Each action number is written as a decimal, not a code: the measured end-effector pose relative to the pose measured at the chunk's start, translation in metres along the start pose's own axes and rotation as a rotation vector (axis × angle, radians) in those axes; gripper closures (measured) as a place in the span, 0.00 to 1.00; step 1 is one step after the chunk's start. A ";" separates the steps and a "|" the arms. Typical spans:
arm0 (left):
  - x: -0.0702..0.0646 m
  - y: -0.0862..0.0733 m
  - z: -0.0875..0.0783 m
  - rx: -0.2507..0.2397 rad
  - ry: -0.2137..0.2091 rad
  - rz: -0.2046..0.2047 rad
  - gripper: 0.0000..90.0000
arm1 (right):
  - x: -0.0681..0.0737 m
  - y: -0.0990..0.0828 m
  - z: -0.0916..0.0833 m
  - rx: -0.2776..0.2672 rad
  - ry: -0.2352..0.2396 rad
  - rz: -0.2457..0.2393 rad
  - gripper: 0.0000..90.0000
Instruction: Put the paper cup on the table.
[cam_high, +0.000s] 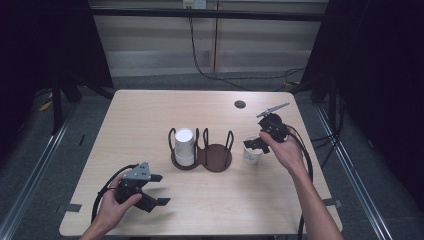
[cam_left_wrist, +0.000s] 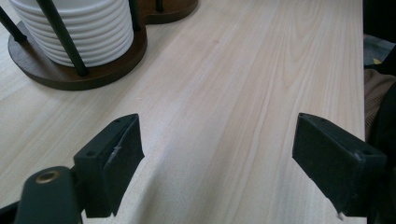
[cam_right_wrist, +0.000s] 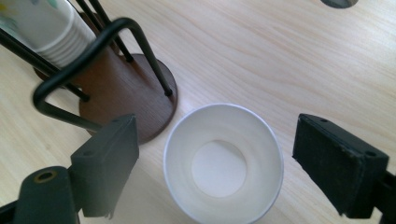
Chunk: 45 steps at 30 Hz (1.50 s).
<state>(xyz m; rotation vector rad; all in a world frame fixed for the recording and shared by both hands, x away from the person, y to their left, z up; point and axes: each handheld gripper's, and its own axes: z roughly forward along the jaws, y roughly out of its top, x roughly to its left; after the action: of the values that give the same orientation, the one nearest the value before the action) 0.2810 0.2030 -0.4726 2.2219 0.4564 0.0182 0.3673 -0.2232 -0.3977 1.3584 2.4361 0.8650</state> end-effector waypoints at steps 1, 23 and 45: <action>0.000 0.000 0.000 -0.003 -0.001 -0.001 0.18 | 0.000 0.000 -0.001 -0.009 0.005 -0.003 0.16; 0.000 0.000 -0.001 -0.011 0.001 -0.008 0.18 | 0.029 -0.040 -0.012 -0.276 0.049 0.020 0.18; 0.000 -0.001 -0.003 -0.043 0.010 -0.030 0.18 | 0.079 -0.069 -0.019 -0.381 0.115 -0.007 0.21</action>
<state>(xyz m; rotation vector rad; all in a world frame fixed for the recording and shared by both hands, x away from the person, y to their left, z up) 0.2805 0.2053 -0.4714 2.1736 0.4903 0.0237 0.2670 -0.1929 -0.4161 1.1858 2.1981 1.3552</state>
